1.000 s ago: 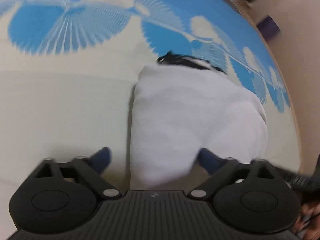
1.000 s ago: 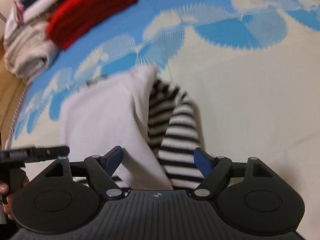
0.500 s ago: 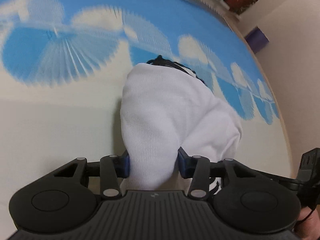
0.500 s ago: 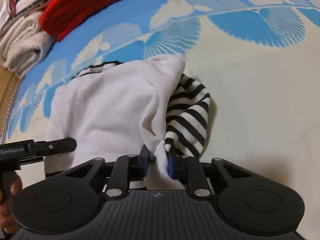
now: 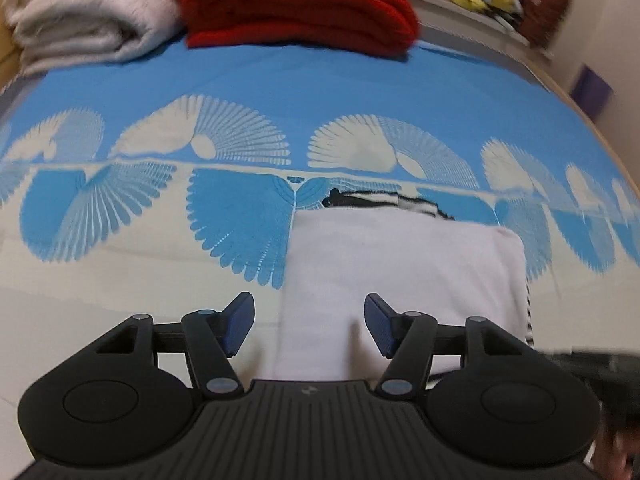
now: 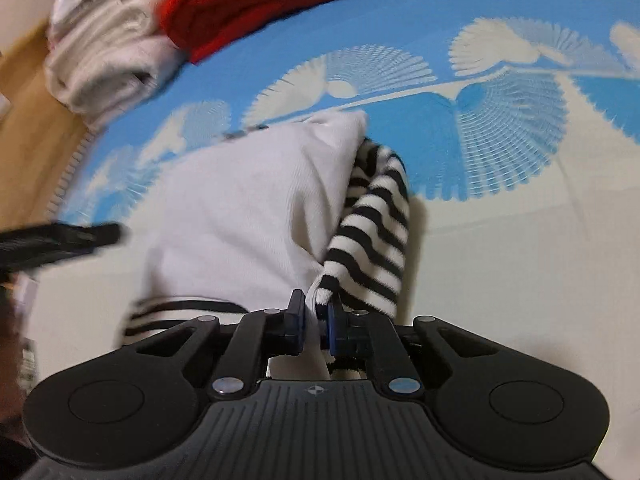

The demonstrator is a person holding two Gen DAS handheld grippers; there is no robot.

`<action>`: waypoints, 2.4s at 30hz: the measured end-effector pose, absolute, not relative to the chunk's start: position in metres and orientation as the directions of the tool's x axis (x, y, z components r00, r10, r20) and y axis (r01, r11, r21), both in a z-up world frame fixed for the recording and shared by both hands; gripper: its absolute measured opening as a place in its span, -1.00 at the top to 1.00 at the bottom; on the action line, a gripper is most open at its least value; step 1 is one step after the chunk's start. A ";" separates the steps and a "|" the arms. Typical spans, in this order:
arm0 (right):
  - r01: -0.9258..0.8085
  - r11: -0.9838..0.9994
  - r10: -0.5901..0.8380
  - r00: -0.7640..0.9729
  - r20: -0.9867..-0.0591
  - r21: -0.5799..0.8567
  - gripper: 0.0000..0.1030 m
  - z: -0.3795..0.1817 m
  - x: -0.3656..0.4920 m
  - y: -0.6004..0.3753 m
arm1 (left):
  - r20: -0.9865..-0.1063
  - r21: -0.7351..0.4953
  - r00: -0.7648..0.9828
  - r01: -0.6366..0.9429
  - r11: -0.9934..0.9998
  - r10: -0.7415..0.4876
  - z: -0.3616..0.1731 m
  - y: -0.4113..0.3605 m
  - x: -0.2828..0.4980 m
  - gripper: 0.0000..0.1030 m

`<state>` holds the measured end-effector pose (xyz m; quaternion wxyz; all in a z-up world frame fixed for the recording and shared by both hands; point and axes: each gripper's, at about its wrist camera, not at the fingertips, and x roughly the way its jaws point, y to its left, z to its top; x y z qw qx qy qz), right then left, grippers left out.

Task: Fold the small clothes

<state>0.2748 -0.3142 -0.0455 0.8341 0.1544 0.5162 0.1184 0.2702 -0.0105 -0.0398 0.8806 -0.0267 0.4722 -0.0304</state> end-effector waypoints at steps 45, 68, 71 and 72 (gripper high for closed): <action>-0.036 0.991 0.102 0.817 -0.567 0.126 -0.75 0.060 0.084 -0.312 | -0.704 0.007 0.710 0.028 1.000 -0.015 -0.019 -0.050 0.031 -0.96; -0.189 0.982 0.134 0.717 -0.684 -0.006 -0.75 0.030 0.080 -0.261 | -0.741 -0.008 0.671 -0.026 1.000 0.012 -0.040 -0.054 0.060 -0.99; -0.188 0.982 0.129 0.713 -0.689 -0.011 -0.75 0.029 0.081 -0.261 | -0.754 -0.020 0.657 -0.032 0.999 0.006 -0.042 -0.052 0.062 -0.99; -0.187 0.982 0.128 0.711 -0.691 -0.011 -0.75 0.029 0.082 -0.261 | -0.756 -0.021 0.655 -0.031 0.999 0.005 -0.043 -0.053 0.063 -0.99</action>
